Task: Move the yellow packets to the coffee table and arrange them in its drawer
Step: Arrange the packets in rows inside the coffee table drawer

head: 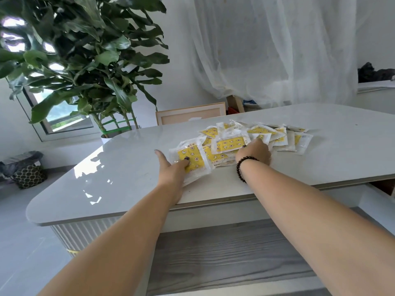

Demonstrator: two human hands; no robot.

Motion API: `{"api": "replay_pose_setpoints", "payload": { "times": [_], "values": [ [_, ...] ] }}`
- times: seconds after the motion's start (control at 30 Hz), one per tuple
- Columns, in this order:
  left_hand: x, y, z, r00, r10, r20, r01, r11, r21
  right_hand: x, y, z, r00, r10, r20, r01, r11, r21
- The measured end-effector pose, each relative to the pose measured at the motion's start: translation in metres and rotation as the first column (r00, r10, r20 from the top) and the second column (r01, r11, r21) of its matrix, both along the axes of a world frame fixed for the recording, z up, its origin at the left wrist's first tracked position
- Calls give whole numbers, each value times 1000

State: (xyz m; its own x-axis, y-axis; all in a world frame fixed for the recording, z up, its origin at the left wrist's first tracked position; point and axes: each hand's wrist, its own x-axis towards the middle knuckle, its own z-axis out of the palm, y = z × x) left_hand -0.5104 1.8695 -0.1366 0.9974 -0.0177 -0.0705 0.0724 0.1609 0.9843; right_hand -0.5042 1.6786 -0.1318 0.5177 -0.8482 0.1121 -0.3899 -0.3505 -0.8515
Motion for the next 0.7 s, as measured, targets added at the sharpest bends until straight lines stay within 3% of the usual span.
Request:
{"api": "replay_pose_setpoints", "payload": {
  "times": [0.1,0.2,0.47,0.7],
  "values": [
    [-7,-7,3,986,-95,134,56,962,266,-13,-1,-2,989,27,148,-35,998,50],
    [-15,-15,6,972,-174,159,102,917,386,-20,-5,1,981,16,195,-34,995,90],
    [-21,-20,1,972,-122,199,48,938,343,-22,-18,2,997,67,22,-67,997,-33],
    [-22,-20,2,965,-121,233,41,946,321,-11,-31,-2,991,121,-56,-123,991,-45]
  ]
}}
